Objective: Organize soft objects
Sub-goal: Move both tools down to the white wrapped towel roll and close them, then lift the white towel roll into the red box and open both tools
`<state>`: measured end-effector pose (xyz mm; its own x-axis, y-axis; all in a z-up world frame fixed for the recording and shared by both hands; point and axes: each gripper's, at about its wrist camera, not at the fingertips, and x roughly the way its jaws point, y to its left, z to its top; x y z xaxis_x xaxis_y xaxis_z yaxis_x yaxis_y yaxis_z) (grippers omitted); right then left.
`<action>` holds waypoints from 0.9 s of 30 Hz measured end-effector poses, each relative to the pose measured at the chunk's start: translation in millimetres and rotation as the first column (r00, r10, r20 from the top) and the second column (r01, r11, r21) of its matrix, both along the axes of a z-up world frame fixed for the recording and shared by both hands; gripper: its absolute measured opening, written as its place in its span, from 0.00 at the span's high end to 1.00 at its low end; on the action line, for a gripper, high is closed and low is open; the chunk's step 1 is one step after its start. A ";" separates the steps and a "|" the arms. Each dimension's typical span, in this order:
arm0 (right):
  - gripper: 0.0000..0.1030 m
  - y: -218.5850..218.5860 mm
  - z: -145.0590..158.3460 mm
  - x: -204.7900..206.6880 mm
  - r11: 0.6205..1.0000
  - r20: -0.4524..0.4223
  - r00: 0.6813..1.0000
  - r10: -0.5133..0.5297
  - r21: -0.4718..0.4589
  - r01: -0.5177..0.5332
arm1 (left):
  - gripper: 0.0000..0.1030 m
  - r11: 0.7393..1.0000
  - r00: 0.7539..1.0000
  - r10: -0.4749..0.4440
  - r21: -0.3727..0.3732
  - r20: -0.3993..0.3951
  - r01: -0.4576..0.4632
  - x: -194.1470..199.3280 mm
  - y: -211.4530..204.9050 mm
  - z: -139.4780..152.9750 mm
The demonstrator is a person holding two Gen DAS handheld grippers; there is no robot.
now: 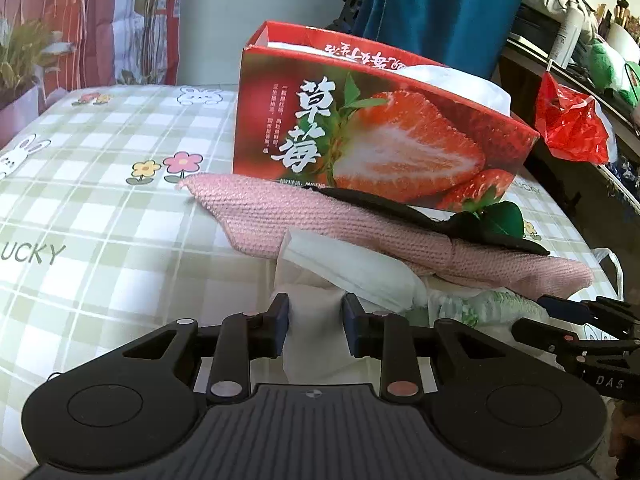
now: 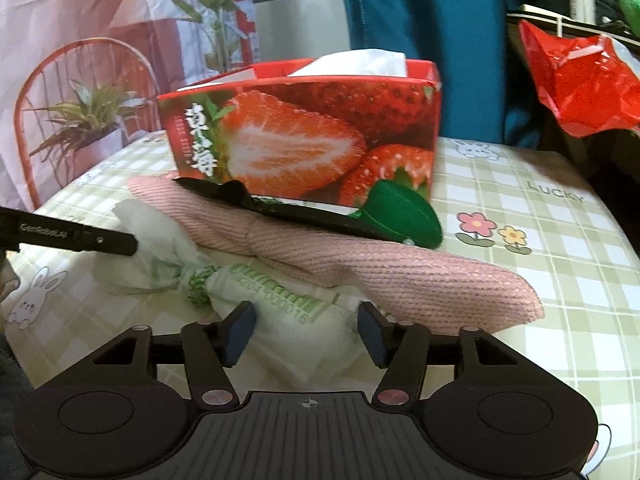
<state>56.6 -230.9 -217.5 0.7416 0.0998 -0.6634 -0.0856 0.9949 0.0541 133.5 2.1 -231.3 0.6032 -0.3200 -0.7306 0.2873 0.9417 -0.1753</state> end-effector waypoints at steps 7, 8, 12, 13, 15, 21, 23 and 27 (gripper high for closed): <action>0.45 -2.1 -3.1 1.5 1.000 -0.011 1.000 -0.009 -0.002 0.008 | 0.67 1.000 1.000 -0.002 -0.006 -0.025 0.002 2.1 0.0 -6.1; 0.44 -3.1 -3.5 1.7 1.000 -0.014 1.000 -0.012 0.002 0.012 | 0.67 1.000 1.000 -0.003 -0.008 -0.031 0.002 2.1 -0.1 -7.0; 0.44 -4.9 -4.5 1.9 1.000 -0.016 1.000 -0.017 0.012 0.017 | 0.67 1.000 0.998 -0.008 -0.014 -0.057 0.008 3.0 -0.7 -12.0; 0.44 -5.2 -4.7 2.1 1.000 -0.018 1.000 -0.016 0.015 0.016 | 0.67 1.000 0.998 -0.009 -0.013 -0.062 0.009 3.1 -0.8 -13.5; 0.44 -6.1 -5.2 2.0 1.000 -0.021 1.000 -0.014 0.022 0.014 | 0.67 1.000 0.998 -0.011 -0.011 -0.059 0.010 2.7 -1.7 -14.2; 0.52 -8.0 -6.2 1.2 0.999 -0.029 0.999 -0.014 0.050 0.016 | 0.74 1.000 0.998 -0.015 -0.018 -0.053 0.014 2.2 -0.7 -14.3; 0.61 -8.4 -6.3 1.0 0.998 -0.031 0.999 -0.013 0.056 0.014 | 0.81 1.000 0.999 -0.014 -0.023 -0.040 0.014 1.2 0.1 -12.8; 0.73 -9.2 -4.7 0.4 0.997 -0.032 0.999 0.000 0.083 0.003 | 0.86 1.000 1.000 -0.005 -0.026 -0.016 0.005 -0.2 1.7 -8.9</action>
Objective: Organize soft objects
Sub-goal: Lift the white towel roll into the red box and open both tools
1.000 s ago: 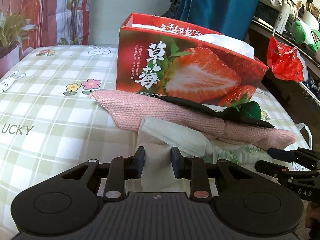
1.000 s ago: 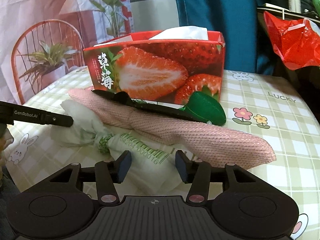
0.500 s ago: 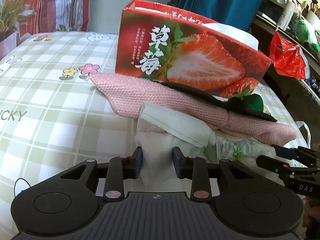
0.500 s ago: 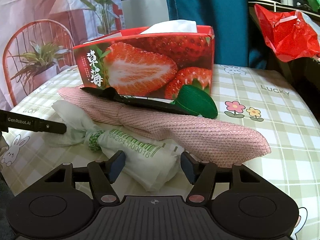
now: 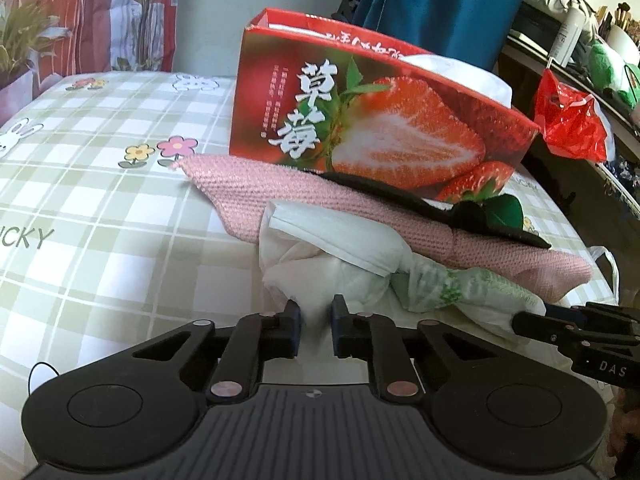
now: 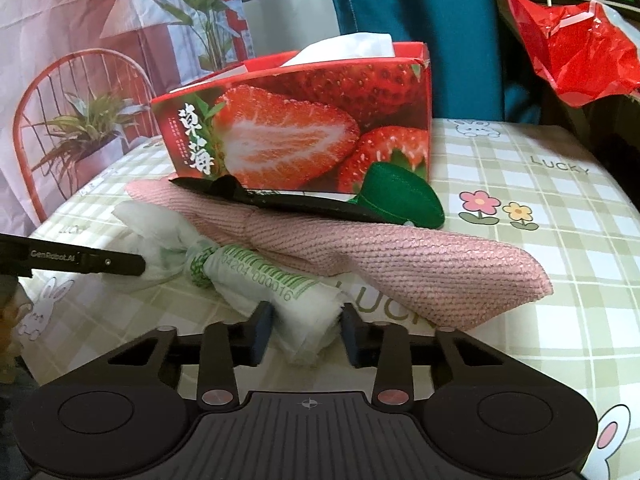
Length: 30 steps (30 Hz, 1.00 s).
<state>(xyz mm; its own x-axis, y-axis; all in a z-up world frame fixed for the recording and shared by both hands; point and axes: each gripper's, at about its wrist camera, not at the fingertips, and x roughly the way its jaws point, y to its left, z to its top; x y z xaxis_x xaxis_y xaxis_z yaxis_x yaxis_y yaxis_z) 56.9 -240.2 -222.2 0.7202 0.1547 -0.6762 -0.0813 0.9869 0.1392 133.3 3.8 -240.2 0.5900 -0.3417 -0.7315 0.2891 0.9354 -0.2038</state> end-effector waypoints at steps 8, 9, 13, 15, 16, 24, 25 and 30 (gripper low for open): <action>0.80 3.1 12.1 -5.3 0.999 0.074 0.996 0.039 0.025 -0.041 | 0.88 1.000 0.993 0.017 -0.010 0.117 -0.016 -7.3 4.4 21.7; 0.81 2.9 15.2 -5.9 0.999 0.090 0.995 0.043 0.022 -0.045 | 0.88 1.000 0.990 0.018 -0.018 0.143 -0.016 -9.0 5.9 26.7; 0.81 4.8 35.5 -9.1 0.998 0.186 0.980 0.065 0.008 -0.068 | 0.88 1.000 0.970 0.013 -0.022 0.241 -0.008 -14.0 6.0 51.2; 0.81 4.8 46.5 -9.0 0.997 0.228 0.971 0.073 -0.007 -0.074 | 0.88 1.000 0.961 0.000 -0.019 0.278 0.005 -13.2 2.1 62.9; 0.81 4.5 52.0 -8.1 0.997 0.246 0.966 0.074 -0.013 -0.073 | 0.88 1.000 0.957 -0.002 -0.026 0.291 0.010 -11.3 1.5 69.6; 0.81 -6.2 94.2 19.3 0.998 0.342 0.938 0.061 -0.016 -0.059 | 0.88 0.997 0.940 -0.005 -0.066 0.341 0.030 28.3 -12.8 111.6; 0.82 -7.5 99.2 25.9 0.998 0.351 0.934 0.062 -0.022 -0.058 | 0.88 0.997 0.939 -0.004 -0.069 0.343 0.030 35.8 -14.5 115.2; 0.82 -13.6 119.3 65.8 0.997 0.381 0.922 0.061 -0.057 -0.042 | 0.88 0.997 0.942 -0.002 -0.067 0.335 0.026 76.2 -24.0 122.5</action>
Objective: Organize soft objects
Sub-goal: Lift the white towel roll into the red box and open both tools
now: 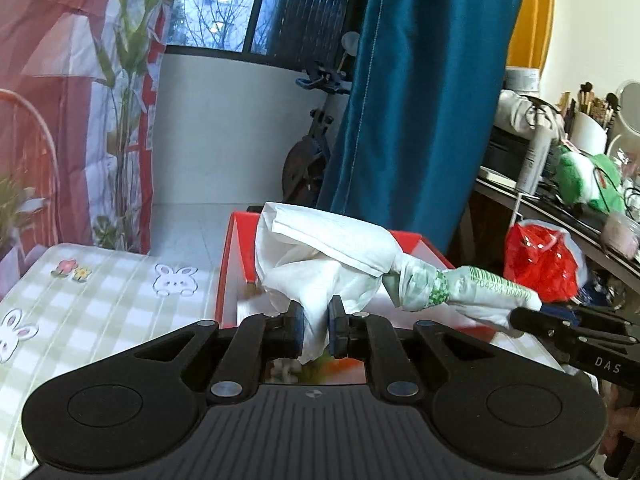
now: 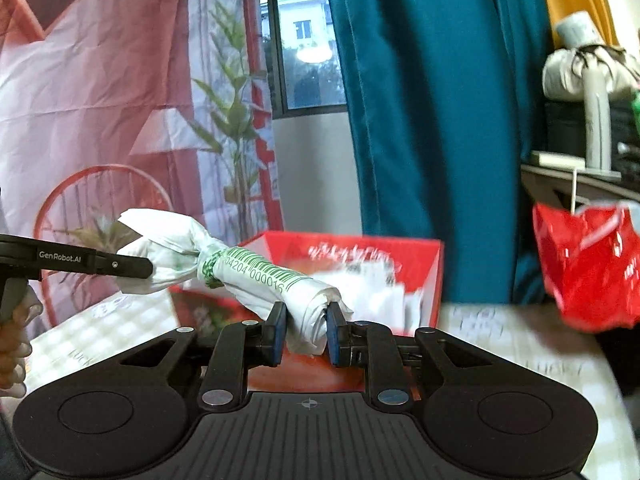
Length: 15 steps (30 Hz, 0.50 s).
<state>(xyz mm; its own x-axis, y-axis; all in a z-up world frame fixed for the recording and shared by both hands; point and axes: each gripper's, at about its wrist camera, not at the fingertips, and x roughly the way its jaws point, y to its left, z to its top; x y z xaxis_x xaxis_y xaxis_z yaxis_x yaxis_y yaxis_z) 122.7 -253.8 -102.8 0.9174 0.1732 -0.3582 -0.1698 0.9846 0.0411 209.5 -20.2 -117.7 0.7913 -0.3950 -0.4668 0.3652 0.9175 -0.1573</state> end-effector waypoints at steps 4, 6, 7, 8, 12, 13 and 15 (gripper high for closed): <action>0.83 -3.2 11.0 34.3 0.999 0.017 1.000 -0.019 -0.039 0.020 | 0.87 0.999 0.998 0.036 0.000 -0.057 -0.036 40.0 -7.8 -0.7; 0.83 -2.0 14.4 53.6 0.998 0.018 0.999 -0.039 -0.050 0.040 | 0.87 0.998 0.995 0.058 0.012 -0.080 -0.058 57.2 -11.8 -3.4; 0.83 -1.0 16.3 67.8 0.997 0.012 0.999 -0.050 -0.064 0.050 | 0.87 0.998 0.994 0.068 0.015 -0.091 -0.067 63.2 -12.4 -5.2; 0.83 1.3 16.7 76.6 0.995 0.011 0.998 -0.059 -0.074 0.060 | 0.87 0.997 0.992 0.078 0.021 -0.102 -0.076 69.0 -12.9 -6.8; 0.83 6.5 13.3 114.9 0.988 -0.024 0.996 -0.087 -0.128 0.083 | 0.82 0.995 0.988 0.090 0.056 -0.128 -0.083 83.6 -10.9 -12.0; 0.83 7.6 10.5 120.8 0.986 -0.034 0.995 -0.094 -0.142 0.089 | 0.77 0.994 0.988 0.089 0.072 -0.129 -0.080 85.4 -11.7 -13.4; 0.80 10.2 4.4 131.4 0.980 -0.047 0.992 -0.118 -0.168 0.108 | 0.63 0.992 0.987 0.096 0.093 -0.126 -0.085 85.4 -11.3 -13.8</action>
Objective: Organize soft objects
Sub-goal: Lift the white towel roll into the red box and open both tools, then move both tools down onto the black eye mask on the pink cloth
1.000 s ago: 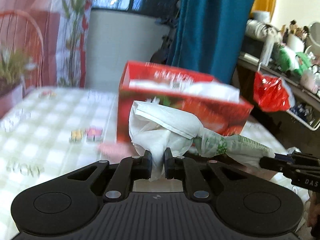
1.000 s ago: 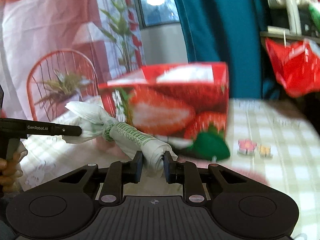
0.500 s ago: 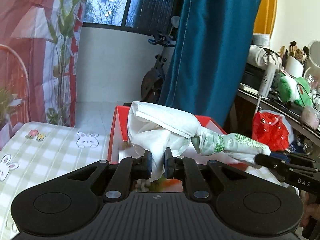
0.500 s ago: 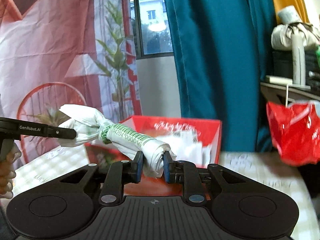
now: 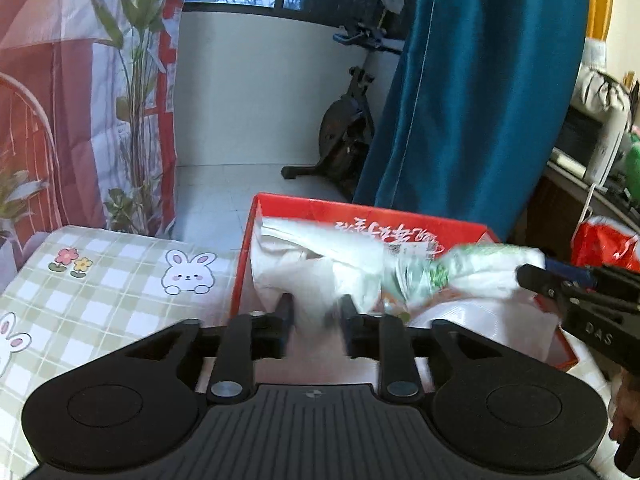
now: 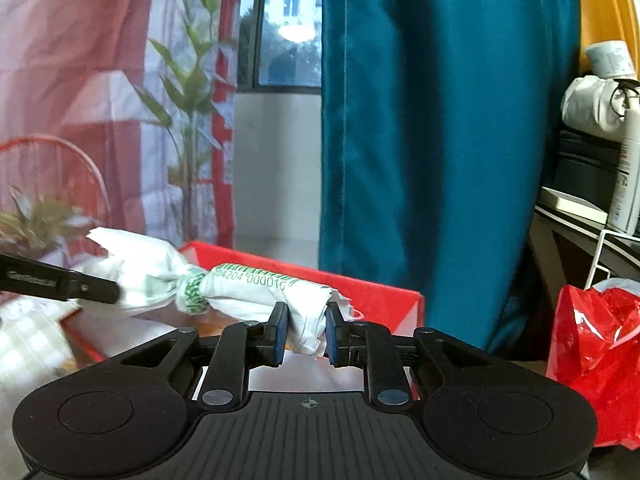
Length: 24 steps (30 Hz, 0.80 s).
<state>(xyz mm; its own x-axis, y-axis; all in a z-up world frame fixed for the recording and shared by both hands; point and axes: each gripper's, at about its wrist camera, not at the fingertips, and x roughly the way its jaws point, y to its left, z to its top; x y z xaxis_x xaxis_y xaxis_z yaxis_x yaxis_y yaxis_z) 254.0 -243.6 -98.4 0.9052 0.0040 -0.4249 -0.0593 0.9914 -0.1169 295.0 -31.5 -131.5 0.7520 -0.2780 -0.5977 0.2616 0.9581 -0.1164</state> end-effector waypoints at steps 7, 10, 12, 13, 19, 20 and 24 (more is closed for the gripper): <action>0.60 1.5 -15.9 -4.3 0.998 -0.009 0.998 -0.056 -0.036 0.056 | 0.47 1.000 1.000 -0.006 0.009 0.019 0.006 -7.0 3.6 4.0; 0.60 -0.6 -16.5 -17.2 0.999 -0.003 0.999 -0.044 -0.013 0.044 | 0.46 1.000 0.999 -0.019 0.023 0.035 0.018 -16.1 3.2 6.9; 0.60 -0.6 -16.8 -27.2 1.000 0.005 1.000 -0.030 0.002 0.030 | 0.46 0.999 0.999 -0.030 0.031 0.041 0.029 -21.8 3.1 7.9; 0.60 -0.7 -15.7 -32.2 1.000 0.009 1.000 -0.023 0.007 0.023 | 0.46 0.999 0.998 -0.036 0.031 0.042 0.035 -25.8 4.6 8.3; 0.60 -2.8 -18.3 -68.4 0.998 0.030 0.999 -0.012 0.062 0.010 | 0.45 0.999 0.998 -0.053 0.015 0.034 0.053 -46.5 11.4 4.2; 0.60 -3.7 -20.5 -75.7 0.997 0.030 0.999 -0.016 0.080 0.013 | 0.45 0.998 0.998 -0.058 0.013 0.032 0.058 -50.2 11.9 2.4; 0.60 -6.0 -28.9 -99.4 0.991 0.033 0.999 -0.039 0.128 0.034 | 0.45 0.998 0.997 -0.070 0.006 0.010 0.070 -67.6 12.5 -8.5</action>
<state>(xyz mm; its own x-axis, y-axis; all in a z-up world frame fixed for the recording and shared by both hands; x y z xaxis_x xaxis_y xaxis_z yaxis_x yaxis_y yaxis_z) 154.6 -249.6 -127.3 0.9203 0.0225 -0.3905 -0.0207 0.9997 0.0090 227.3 -19.1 -140.0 0.7368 -0.3267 -0.5920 0.3292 0.9381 -0.1079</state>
